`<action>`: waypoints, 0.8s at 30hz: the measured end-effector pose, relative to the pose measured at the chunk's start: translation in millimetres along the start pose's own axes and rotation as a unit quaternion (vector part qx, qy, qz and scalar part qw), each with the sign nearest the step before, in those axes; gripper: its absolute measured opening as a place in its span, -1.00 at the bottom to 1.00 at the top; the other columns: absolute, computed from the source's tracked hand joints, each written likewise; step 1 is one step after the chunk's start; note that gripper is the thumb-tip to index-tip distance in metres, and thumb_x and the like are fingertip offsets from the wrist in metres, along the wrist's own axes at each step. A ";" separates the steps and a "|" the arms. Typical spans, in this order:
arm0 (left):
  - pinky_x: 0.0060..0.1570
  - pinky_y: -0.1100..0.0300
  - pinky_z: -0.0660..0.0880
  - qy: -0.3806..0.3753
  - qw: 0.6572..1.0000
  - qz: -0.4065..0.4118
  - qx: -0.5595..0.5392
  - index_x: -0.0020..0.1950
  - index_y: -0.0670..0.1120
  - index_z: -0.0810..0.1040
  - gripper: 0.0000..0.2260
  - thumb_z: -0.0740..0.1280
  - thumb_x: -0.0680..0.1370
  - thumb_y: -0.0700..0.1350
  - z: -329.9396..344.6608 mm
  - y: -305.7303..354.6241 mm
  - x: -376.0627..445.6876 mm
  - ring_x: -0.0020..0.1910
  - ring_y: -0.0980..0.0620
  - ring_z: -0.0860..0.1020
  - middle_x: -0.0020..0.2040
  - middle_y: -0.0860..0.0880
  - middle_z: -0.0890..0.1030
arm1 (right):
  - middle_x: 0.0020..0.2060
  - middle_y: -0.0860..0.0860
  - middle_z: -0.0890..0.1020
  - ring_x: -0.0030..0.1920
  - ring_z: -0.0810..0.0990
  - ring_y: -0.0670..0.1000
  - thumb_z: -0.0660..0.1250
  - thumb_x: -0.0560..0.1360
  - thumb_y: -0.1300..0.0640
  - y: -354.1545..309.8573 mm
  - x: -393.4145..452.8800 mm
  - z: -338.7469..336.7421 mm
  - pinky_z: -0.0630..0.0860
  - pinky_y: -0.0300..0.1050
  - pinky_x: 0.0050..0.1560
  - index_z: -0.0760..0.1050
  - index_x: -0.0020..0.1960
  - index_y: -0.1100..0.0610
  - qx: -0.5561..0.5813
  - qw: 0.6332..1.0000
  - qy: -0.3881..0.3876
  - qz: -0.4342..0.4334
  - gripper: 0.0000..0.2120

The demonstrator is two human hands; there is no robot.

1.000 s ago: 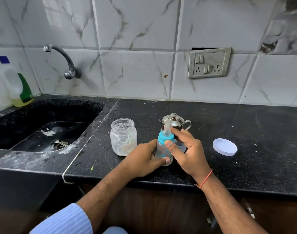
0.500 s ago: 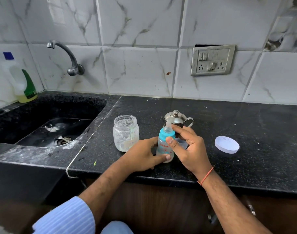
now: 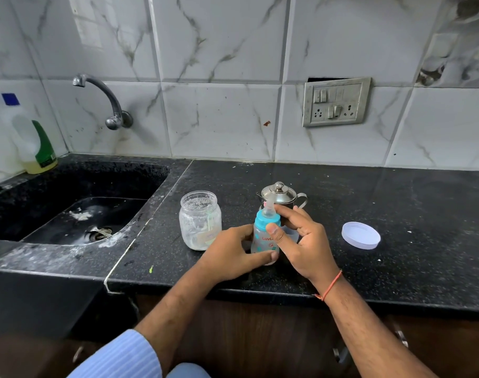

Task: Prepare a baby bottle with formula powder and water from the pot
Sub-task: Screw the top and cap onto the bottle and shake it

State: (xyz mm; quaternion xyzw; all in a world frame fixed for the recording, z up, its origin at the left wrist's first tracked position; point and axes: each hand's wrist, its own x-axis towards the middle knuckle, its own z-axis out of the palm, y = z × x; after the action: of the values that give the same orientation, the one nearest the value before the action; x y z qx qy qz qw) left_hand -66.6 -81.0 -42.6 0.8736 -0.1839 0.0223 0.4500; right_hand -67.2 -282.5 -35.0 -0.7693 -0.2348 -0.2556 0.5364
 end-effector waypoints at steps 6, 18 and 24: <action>0.08 0.06 0.67 0.066 0.991 -0.023 0.116 0.32 0.14 0.65 -0.49 0.53 0.49 0.38 13.8 6.0 -6.7 0.01 0.21 0.71 0.09 0.20 0.77 | 0.14 -0.05 0.68 0.19 0.70 -0.05 0.44 0.55 -0.19 2.2 0.5 0.0 0.68 0.05 0.19 0.55 0.28 -0.47 -0.001 1.000 0.002 0.002 -0.67; 0.15 0.06 0.71 0.043 0.992 -0.099 0.063 0.28 0.14 0.64 -0.28 0.66 0.24 0.45 10.3 5.9 3.6 0.06 0.26 0.73 0.11 0.23 0.78 | 0.23 -0.34 0.48 0.30 0.52 -0.17 0.38 0.58 -0.29 0.9 -5.8 -2.2 0.50 0.16 0.43 0.51 0.36 -0.34 -0.103 0.994 0.029 0.001 -0.64; 0.34 0.20 0.62 0.032 0.995 -0.082 0.041 0.43 0.08 0.63 -0.20 0.72 0.28 0.33 4.6 7.4 3.8 0.25 0.25 0.67 0.30 0.20 0.73 | 0.23 -0.28 0.63 0.38 0.49 -0.08 0.36 0.58 -0.05 4.8 -10.6 -32.5 0.44 -0.16 0.40 0.60 0.36 -0.08 -0.131 0.989 0.074 0.007 -0.65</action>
State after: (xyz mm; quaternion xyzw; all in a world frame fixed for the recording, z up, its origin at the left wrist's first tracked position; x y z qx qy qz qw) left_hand -66.2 -89.8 -38.9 0.9022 -0.0961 0.0203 0.4201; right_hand -76.8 -315.6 -35.6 -0.8135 -0.1533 -0.3366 0.4489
